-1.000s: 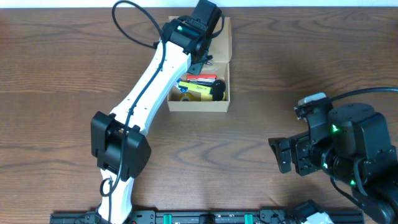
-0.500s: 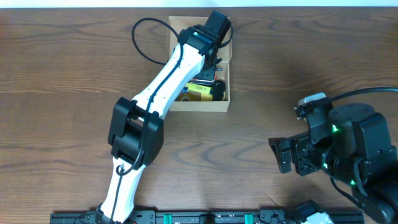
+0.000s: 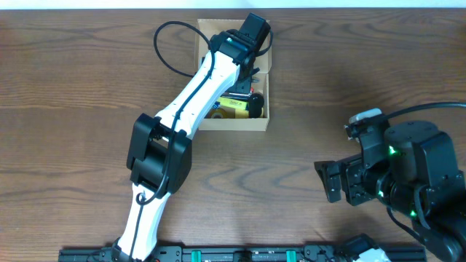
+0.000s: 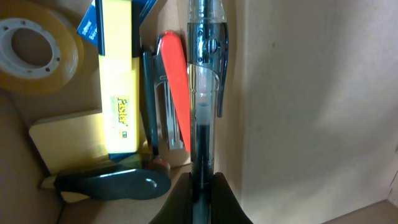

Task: Pack container
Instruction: 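Carry the pen into the box with the left gripper and release it, then raise both grippers to the box lid's far edge on either side, then push the lid forward with both grippers to close the box, then press down on the closed lid with both grippers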

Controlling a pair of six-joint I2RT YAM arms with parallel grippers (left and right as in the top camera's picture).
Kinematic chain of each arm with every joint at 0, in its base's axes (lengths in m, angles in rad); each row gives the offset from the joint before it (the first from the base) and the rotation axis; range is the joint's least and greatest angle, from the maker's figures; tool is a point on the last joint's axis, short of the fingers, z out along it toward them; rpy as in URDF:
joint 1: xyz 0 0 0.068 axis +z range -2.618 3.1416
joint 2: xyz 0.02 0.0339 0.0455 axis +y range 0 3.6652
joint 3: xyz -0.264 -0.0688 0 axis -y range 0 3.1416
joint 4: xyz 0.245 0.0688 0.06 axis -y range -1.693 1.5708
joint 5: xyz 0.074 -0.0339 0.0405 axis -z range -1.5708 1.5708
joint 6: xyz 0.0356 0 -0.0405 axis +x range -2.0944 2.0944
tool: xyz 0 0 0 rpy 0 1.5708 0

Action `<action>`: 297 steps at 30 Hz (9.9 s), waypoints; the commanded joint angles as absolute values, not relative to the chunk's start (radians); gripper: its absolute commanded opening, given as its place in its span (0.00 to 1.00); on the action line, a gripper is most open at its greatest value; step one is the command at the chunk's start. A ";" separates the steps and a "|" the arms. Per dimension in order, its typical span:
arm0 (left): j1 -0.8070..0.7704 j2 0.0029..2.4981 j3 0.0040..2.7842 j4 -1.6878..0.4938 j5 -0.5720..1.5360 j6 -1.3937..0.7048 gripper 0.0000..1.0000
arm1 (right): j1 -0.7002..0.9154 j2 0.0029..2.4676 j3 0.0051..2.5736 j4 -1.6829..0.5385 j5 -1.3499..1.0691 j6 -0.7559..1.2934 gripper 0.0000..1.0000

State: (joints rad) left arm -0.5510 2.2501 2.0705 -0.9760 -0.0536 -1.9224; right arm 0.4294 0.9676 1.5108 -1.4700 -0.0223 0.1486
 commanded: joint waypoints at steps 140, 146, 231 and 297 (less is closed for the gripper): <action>0.012 2.416 2.095 -0.624 0.673 0.051 0.06 | 0.116 2.022 1.522 -0.351 -0.231 0.461 0.01; -0.012 2.465 2.095 -0.614 0.734 -0.004 0.06 | 0.057 2.159 1.522 -0.156 -0.525 0.515 0.01; -0.047 2.137 2.098 -1.220 0.740 0.490 0.06 | 0.044 2.234 1.855 0.012 -0.244 0.585 0.02; -0.242 1.942 1.573 -1.143 0.459 0.444 0.06 | 0.484 1.856 1.443 -0.941 -0.142 0.230 0.01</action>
